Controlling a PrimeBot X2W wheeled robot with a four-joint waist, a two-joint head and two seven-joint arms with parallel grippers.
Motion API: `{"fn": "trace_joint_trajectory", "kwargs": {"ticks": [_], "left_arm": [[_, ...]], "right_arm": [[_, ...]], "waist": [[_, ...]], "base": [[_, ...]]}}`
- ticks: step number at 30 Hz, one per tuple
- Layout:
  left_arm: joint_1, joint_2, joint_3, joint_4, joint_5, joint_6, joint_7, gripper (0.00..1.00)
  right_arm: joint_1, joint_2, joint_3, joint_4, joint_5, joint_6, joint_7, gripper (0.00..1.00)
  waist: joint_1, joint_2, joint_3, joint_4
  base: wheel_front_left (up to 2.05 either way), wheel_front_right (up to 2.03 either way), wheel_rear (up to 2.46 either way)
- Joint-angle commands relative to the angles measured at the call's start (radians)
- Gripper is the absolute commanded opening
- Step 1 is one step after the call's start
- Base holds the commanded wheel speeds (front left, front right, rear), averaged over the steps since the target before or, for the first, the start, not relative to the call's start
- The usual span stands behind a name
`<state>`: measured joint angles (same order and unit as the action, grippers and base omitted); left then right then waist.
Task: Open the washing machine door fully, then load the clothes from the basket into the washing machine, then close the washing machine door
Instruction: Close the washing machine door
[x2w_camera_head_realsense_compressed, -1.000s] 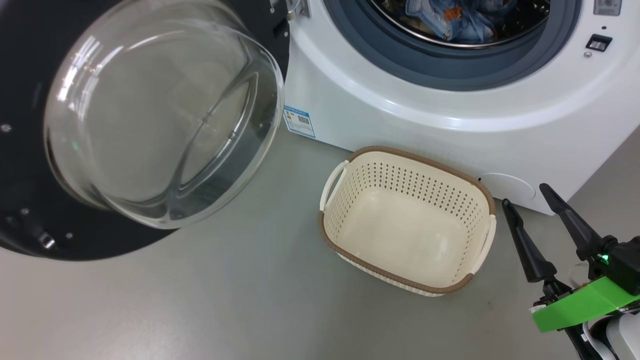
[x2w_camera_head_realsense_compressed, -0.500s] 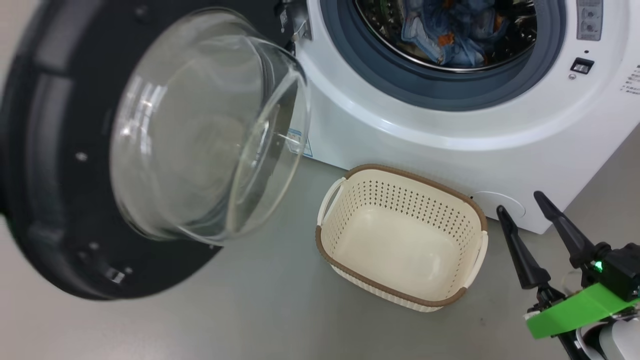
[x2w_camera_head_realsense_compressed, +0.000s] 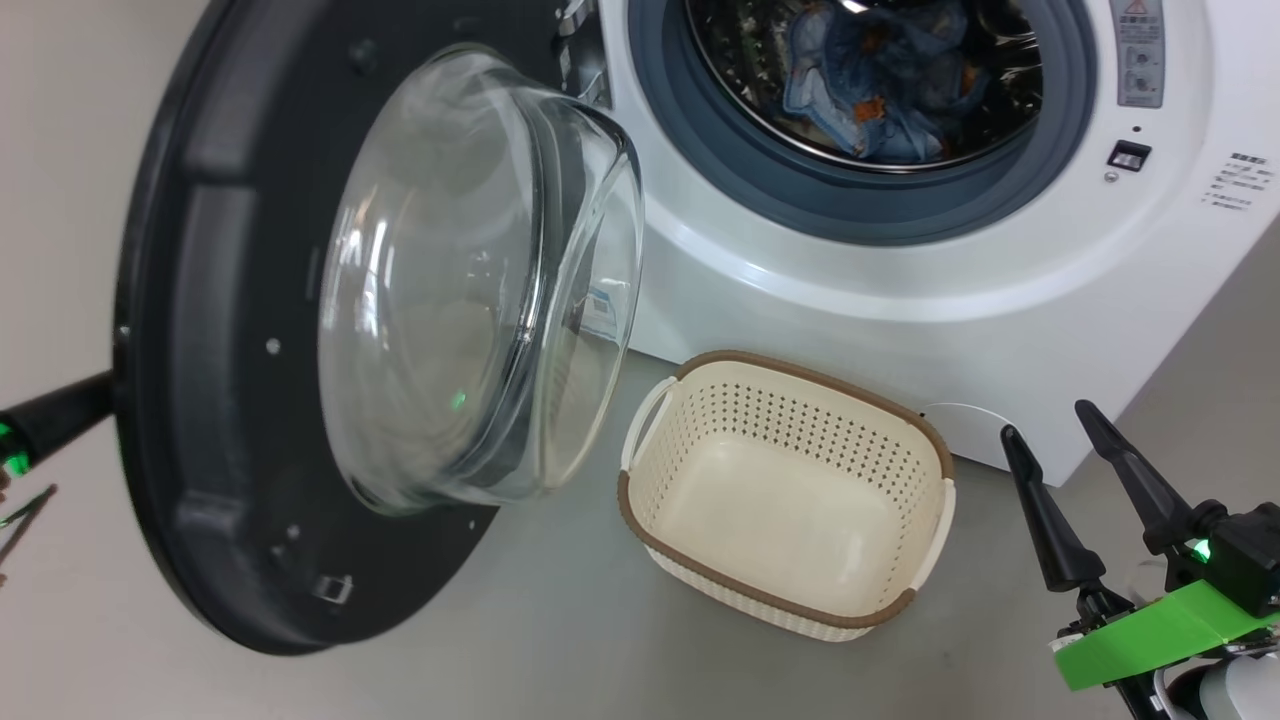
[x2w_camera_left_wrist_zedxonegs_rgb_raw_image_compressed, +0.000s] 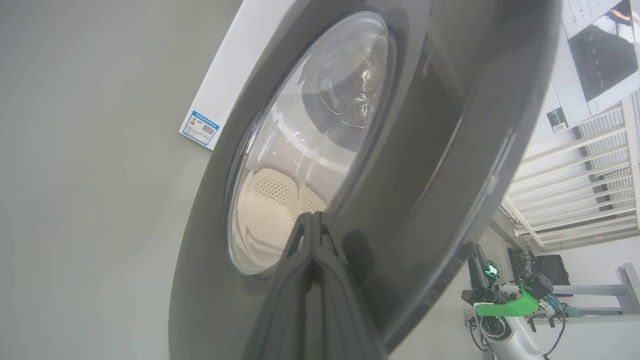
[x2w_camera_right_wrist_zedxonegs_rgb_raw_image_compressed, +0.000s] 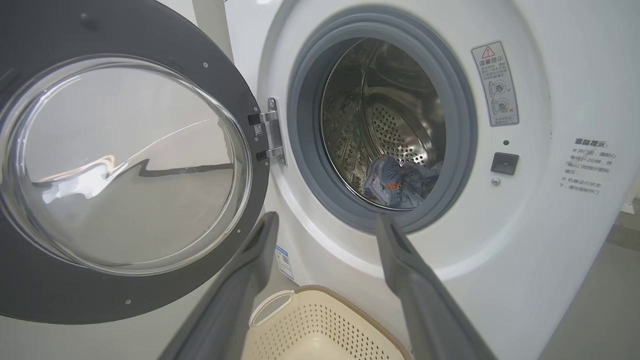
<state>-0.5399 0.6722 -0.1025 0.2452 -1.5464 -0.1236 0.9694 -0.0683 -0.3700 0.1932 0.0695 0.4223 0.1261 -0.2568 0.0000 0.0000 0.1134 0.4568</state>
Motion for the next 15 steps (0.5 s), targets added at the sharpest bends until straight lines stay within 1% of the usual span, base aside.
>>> {"fn": "trace_joint_trajectory", "kwargs": {"ticks": [1,8,15], "left_arm": [[-0.013,0.042,0.035,-0.050,-0.019,-0.007,0.012,0.00],[0.001,0.020,-0.002,-0.161,-0.009,-0.007,0.025,0.00],[-0.003,-0.014,-0.046,-0.222,0.002,-0.007,0.026,0.00]], "right_arm": [[0.008,-0.011,0.010,-0.024,-0.003,0.005,-0.005,1.00],[0.016,0.000,-0.010,-0.024,-0.008,0.005,-0.005,1.00],[0.023,0.007,-0.033,-0.026,-0.013,0.005,-0.005,1.00]], "waist": [[0.0000,0.0000,-0.006,-0.009],[0.0000,0.0000,-0.016,-0.055],[0.0000,0.0000,-0.020,-0.114]], "base": [[0.00,0.00,0.00],[0.00,0.00,0.00],[0.00,0.00,0.00]]}}
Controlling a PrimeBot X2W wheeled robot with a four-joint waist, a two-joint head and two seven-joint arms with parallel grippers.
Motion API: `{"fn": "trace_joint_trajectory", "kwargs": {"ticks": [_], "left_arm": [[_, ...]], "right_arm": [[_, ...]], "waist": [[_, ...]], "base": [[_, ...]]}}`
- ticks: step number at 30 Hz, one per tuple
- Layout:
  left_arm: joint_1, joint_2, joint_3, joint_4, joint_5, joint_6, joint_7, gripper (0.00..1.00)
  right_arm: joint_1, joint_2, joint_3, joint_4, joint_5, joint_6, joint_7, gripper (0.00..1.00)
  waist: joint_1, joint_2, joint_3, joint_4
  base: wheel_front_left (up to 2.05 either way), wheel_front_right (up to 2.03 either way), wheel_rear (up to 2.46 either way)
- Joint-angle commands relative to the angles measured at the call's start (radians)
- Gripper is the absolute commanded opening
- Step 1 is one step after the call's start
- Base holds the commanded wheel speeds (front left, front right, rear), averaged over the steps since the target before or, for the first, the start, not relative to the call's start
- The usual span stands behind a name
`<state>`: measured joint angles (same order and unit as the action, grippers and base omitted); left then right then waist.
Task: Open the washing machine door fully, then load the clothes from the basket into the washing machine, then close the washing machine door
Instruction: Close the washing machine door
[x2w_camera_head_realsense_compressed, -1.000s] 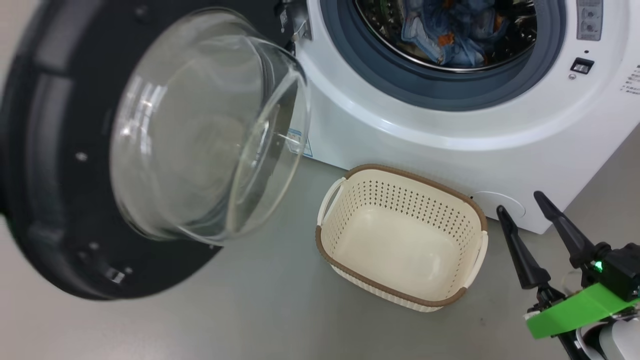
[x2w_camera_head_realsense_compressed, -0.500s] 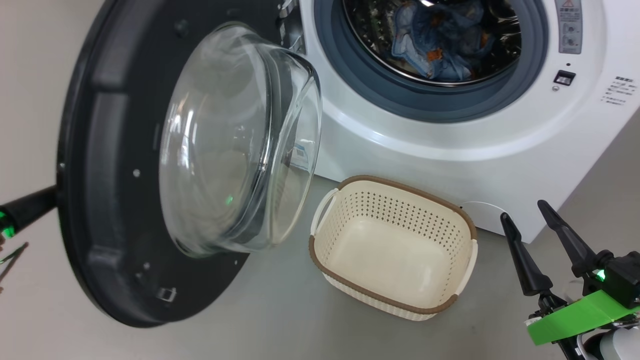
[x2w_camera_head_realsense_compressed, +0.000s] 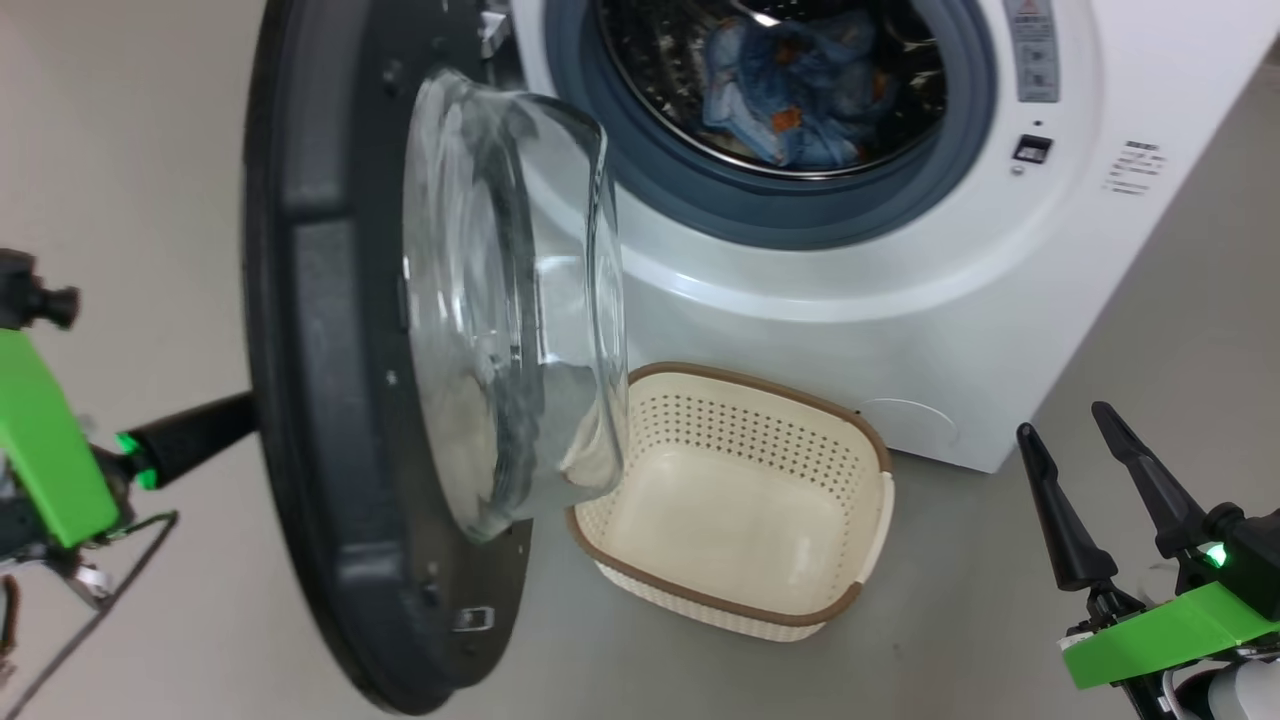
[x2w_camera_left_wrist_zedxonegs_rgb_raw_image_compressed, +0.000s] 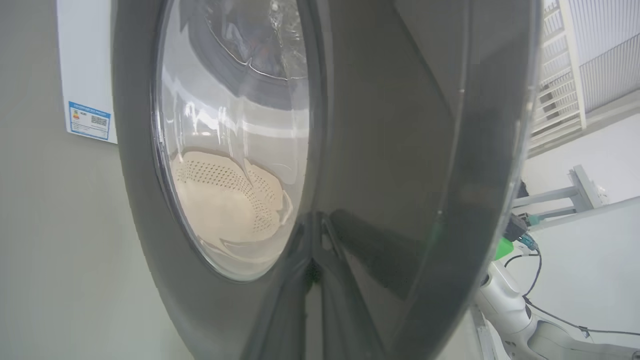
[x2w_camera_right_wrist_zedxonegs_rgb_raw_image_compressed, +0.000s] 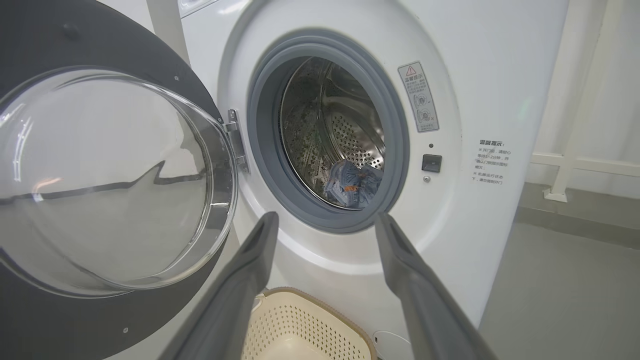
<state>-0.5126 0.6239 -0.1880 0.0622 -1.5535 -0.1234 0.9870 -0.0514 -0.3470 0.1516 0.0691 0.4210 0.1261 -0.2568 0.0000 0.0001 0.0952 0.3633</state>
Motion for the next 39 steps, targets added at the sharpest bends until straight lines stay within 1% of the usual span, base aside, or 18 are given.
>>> {"fn": "trace_joint_trajectory", "kwargs": {"ticks": [1,5,11,13,24,33,39], "left_arm": [[-0.033,0.030,0.034,-0.044,0.012,-0.007,0.006,0.00],[-0.048,0.006,0.020,-0.053,0.014,-0.007,-0.006,0.00],[-0.064,-0.015,-0.001,-0.041,0.036,-0.007,-0.032,0.00],[-0.067,-0.018,-0.004,-0.039,0.038,-0.007,-0.035,0.00],[-0.106,-0.046,-0.035,-0.010,0.066,-0.007,-0.093,0.00],[-0.127,-0.044,-0.040,0.029,0.082,-0.007,-0.144,0.00],[-0.140,-0.047,-0.046,0.049,0.076,-0.007,-0.166,0.00]], "right_arm": [[0.007,-0.015,0.006,-0.026,-0.012,0.005,-0.005,1.00],[0.010,-0.009,-0.007,-0.030,-0.014,0.005,-0.005,1.00],[0.010,0.000,-0.019,-0.033,-0.016,0.005,-0.005,1.00],[0.010,0.002,-0.021,-0.033,-0.016,0.005,-0.005,1.00],[0.010,0.014,-0.035,-0.037,-0.020,0.005,-0.005,1.00],[0.005,0.021,-0.041,-0.040,-0.020,0.005,-0.005,1.00],[0.008,0.024,-0.049,-0.042,-0.020,0.005,-0.005,1.00]], "waist": [[0.0000,-0.0001,-0.002,-0.029],[0.0000,-0.0001,-0.003,-0.066],[0.0000,-0.0001,0.000,-0.129],[0.0000,-0.0001,0.002,-0.140],[0.0000,-0.0001,0.009,-0.267],[0.0000,-0.0001,0.019,-0.352],[0.0000,-0.0001,0.023,-0.382]], "base": [[0.00,0.00,0.00],[0.00,0.00,0.00],[0.00,0.00,0.00],[0.00,0.00,0.00],[0.00,0.00,0.00],[0.00,0.00,0.00],[0.00,0.00,0.00]]}}
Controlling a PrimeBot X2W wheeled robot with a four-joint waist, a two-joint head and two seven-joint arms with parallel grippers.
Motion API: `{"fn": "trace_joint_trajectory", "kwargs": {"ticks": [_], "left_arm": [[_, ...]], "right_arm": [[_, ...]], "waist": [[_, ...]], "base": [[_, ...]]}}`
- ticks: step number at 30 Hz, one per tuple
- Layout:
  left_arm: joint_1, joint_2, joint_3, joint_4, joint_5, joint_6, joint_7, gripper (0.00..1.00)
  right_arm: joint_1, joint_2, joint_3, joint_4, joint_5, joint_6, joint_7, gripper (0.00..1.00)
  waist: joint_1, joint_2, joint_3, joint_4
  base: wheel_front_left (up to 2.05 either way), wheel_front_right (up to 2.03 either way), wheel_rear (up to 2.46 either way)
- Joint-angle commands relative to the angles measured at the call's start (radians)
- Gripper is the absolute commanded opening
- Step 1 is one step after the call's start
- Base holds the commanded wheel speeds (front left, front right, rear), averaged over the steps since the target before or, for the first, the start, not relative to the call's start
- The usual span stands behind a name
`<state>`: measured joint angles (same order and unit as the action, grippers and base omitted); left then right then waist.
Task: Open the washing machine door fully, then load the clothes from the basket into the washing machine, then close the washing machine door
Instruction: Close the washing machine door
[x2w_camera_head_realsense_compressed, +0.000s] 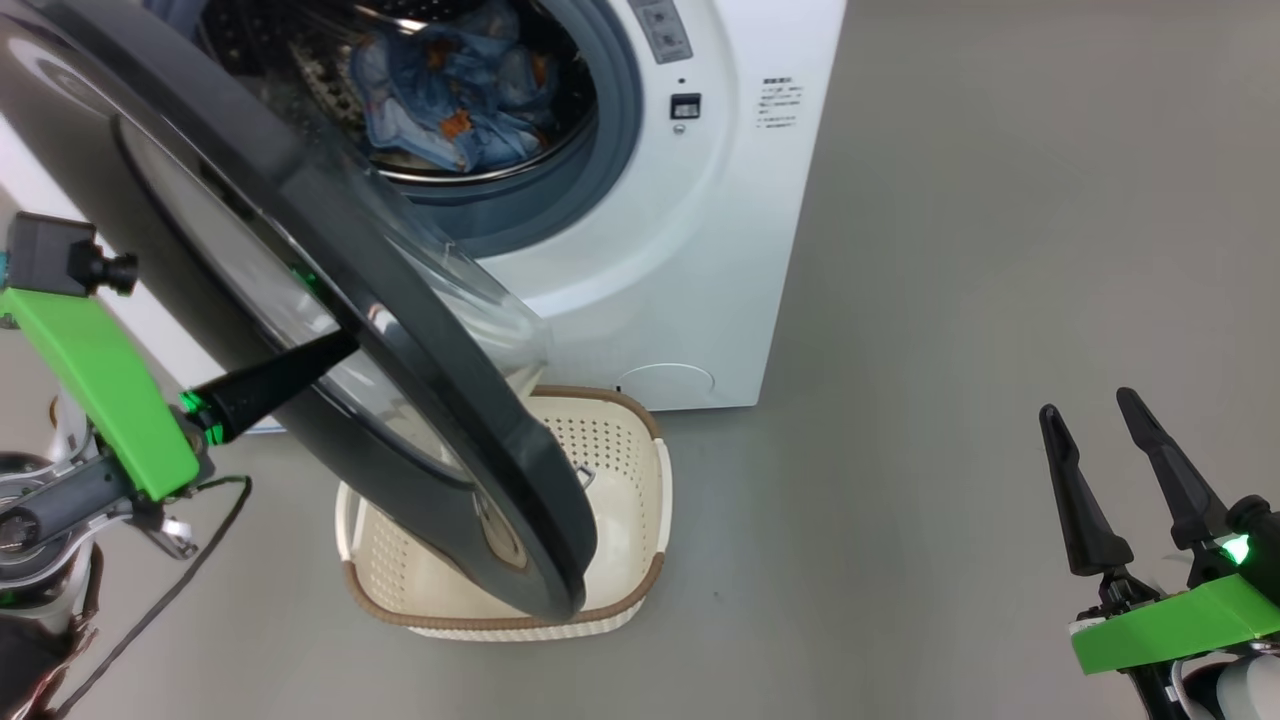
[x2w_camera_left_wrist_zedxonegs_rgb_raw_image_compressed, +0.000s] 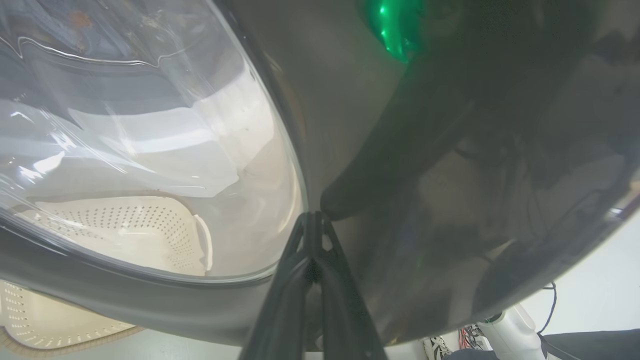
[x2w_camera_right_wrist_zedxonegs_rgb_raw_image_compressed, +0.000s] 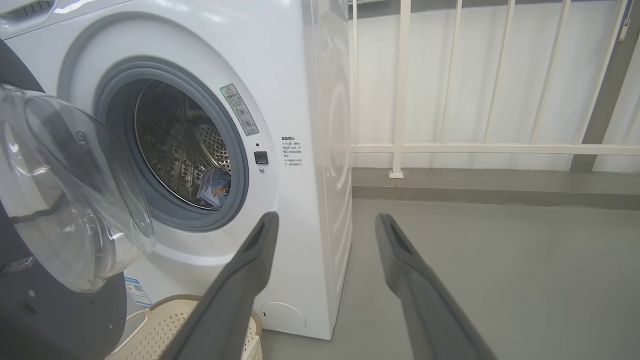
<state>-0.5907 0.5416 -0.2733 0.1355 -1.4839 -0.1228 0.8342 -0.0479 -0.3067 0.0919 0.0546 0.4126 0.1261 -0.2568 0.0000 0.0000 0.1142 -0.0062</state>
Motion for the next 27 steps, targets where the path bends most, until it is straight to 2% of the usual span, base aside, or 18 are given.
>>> {"fn": "trace_joint_trajectory", "kwargs": {"ticks": [1,8,15,16,17,19,20,21,27], "left_arm": [[-0.063,0.036,0.039,-0.020,0.007,-0.008,-0.019,0.00],[-0.027,0.049,0.041,-0.016,0.010,-0.008,-0.066,0.00],[0.075,0.077,0.061,-0.021,0.011,-0.008,-0.139,0.00],[0.092,0.083,0.064,-0.022,0.017,-0.008,-0.153,0.04],[0.110,0.087,0.067,-0.020,0.021,-0.008,-0.169,0.32],[0.143,0.094,0.069,-0.017,0.028,-0.008,-0.198,0.62],[0.158,0.098,0.072,-0.014,0.037,-0.008,-0.218,0.94],[0.172,0.100,0.072,-0.009,0.045,-0.008,-0.239,1.00],[0.238,0.097,0.063,0.012,0.091,-0.008,-0.381,1.00]], "right_arm": [[0.005,-0.016,0.010,-0.027,-0.012,0.005,-0.005,1.00],[0.011,-0.008,0.003,-0.026,-0.014,0.005,-0.005,1.00],[0.016,0.001,0.002,-0.025,-0.015,0.005,-0.005,1.00],[0.017,0.002,0.003,-0.025,-0.015,0.005,-0.005,1.00],[0.018,0.003,0.003,-0.025,-0.015,0.005,-0.005,1.00],[0.019,0.004,0.004,-0.024,-0.015,0.005,-0.005,1.00],[0.019,0.004,0.005,-0.024,-0.015,0.005,-0.005,1.00],[0.018,0.004,0.005,-0.023,-0.015,0.005,-0.005,1.00],[0.022,0.003,0.008,-0.022,-0.014,0.005,-0.005,1.00]], "waist": [[0.0000,0.0000,0.003,-0.016],[0.0000,0.0000,0.000,-0.012],[0.0000,0.0000,-0.006,0.012],[0.0000,0.0000,-0.007,0.015],[0.0000,0.0000,-0.008,0.019],[0.0000,0.0000,-0.009,0.025],[0.0000,0.0000,-0.010,0.028],[0.0000,0.0000,-0.011,0.031],[0.0000,0.0000,-0.018,0.042]], "base": [[0.00,0.00,0.00],[0.00,0.00,0.00],[0.00,0.00,0.00],[0.00,0.00,0.00],[0.00,0.00,0.00],[0.00,0.00,0.00],[0.00,0.00,0.00],[0.00,0.00,0.00],[0.00,0.00,0.00]]}}
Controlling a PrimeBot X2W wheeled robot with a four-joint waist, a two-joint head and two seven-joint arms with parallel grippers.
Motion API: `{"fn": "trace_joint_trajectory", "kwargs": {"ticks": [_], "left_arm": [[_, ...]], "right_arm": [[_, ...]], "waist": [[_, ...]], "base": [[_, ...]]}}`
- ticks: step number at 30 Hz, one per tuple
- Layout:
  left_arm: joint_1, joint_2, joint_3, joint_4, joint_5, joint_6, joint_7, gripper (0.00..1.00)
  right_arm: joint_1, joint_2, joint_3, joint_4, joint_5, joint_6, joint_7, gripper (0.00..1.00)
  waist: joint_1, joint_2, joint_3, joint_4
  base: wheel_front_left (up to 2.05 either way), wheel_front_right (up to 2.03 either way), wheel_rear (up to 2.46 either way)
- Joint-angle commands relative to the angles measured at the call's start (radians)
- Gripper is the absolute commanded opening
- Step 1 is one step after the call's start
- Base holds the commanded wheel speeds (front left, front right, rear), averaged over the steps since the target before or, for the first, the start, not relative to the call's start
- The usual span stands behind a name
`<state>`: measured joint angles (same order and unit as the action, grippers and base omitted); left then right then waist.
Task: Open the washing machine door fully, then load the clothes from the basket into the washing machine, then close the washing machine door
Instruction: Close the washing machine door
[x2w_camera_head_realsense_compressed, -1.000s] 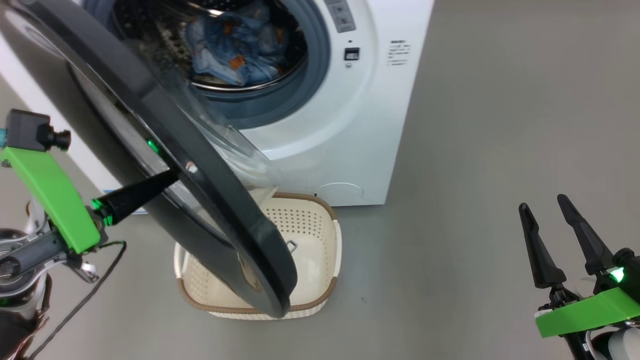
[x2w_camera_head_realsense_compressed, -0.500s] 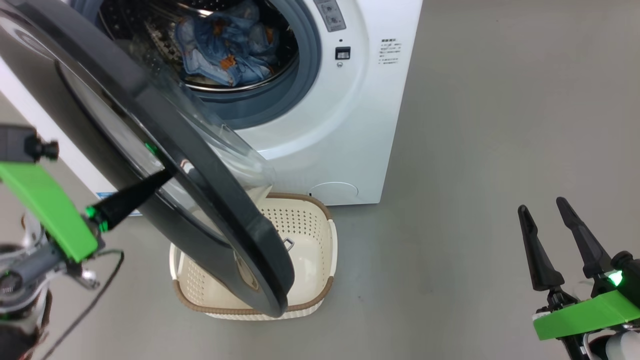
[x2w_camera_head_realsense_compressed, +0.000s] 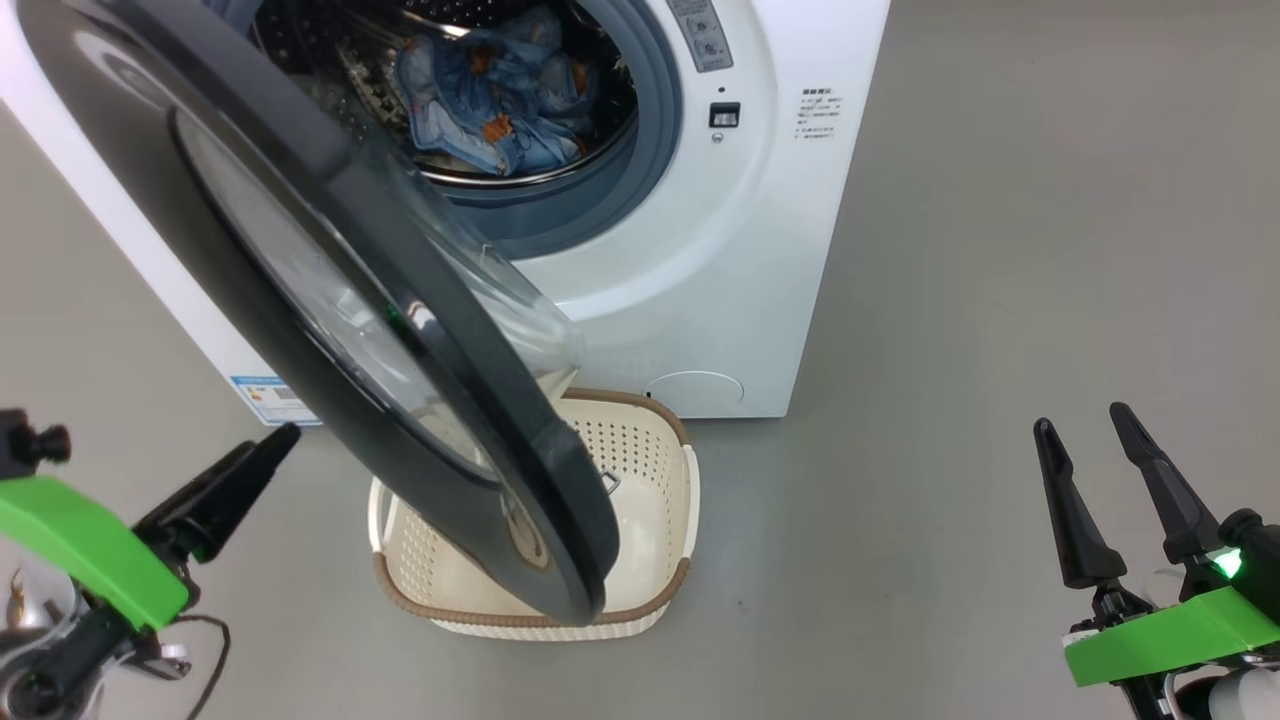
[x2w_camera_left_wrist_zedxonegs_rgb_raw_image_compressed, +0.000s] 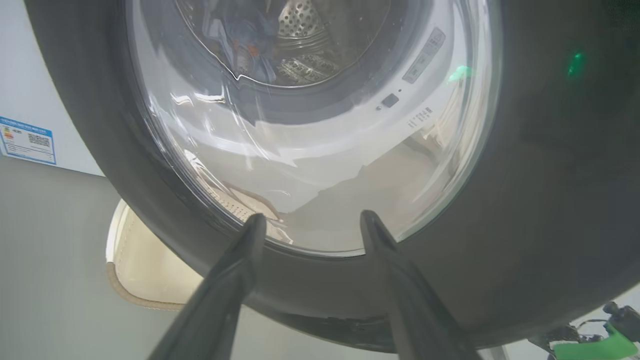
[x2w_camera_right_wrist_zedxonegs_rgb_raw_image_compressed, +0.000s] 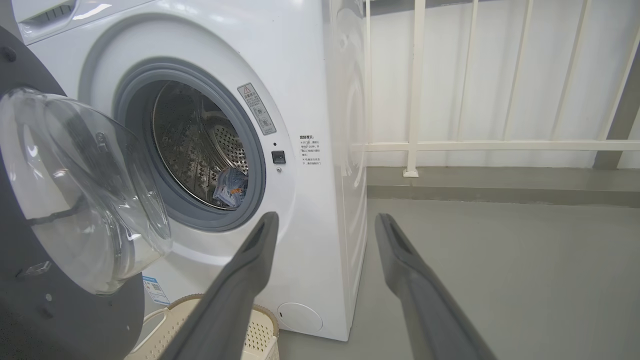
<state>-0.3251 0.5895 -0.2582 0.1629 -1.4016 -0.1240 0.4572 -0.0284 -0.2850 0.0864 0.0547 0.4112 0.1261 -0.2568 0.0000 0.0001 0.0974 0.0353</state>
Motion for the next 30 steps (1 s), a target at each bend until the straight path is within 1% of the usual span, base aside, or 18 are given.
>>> {"fn": "trace_joint_trajectory", "kwargs": {"ticks": [1,10,20,23,26,27,30], "left_arm": [[-0.019,0.046,0.043,-0.012,0.016,-0.007,-0.029,1.00],[0.044,0.029,0.002,0.047,0.100,-0.007,-0.314,1.00],[0.097,0.020,-0.107,0.139,0.221,-0.007,-0.636,1.00],[0.100,0.015,-0.129,0.171,0.256,-0.007,-0.691,1.00],[0.101,0.005,-0.123,0.199,0.303,-0.007,-0.714,1.00],[0.102,0.000,-0.116,0.208,0.329,-0.007,-0.717,1.00],[0.110,-0.035,-0.040,0.205,0.427,-0.007,-0.718,1.00]], "right_arm": [[0.002,-0.019,0.014,-0.022,-0.012,0.005,-0.005,1.00],[0.002,-0.017,0.018,-0.022,-0.012,0.005,-0.005,1.00],[0.016,-0.016,0.018,-0.015,-0.010,0.005,-0.005,1.00],[0.021,-0.016,0.017,-0.014,-0.010,0.005,-0.005,1.00],[0.025,-0.016,0.015,-0.014,-0.010,0.005,-0.005,1.00],[0.026,-0.016,0.014,-0.014,-0.010,0.005,-0.005,1.00],[0.033,-0.017,0.011,-0.014,-0.009,0.005,-0.005,1.00]], "waist": [[0.0000,-0.0001,-0.002,0.002],[0.0000,-0.0001,-0.008,0.000],[0.0000,-0.0001,-0.034,-0.001],[0.0000,-0.0001,-0.042,0.000],[0.0000,-0.0001,-0.047,0.002],[0.0000,-0.0001,-0.049,0.002],[0.0000,-0.0001,-0.054,0.003]], "base": [[0.00,0.00,0.00],[0.00,0.00,0.00],[0.00,0.00,0.00],[0.00,0.00,0.00],[0.00,0.00,0.00],[0.00,0.00,0.00],[0.00,0.00,0.00]]}}
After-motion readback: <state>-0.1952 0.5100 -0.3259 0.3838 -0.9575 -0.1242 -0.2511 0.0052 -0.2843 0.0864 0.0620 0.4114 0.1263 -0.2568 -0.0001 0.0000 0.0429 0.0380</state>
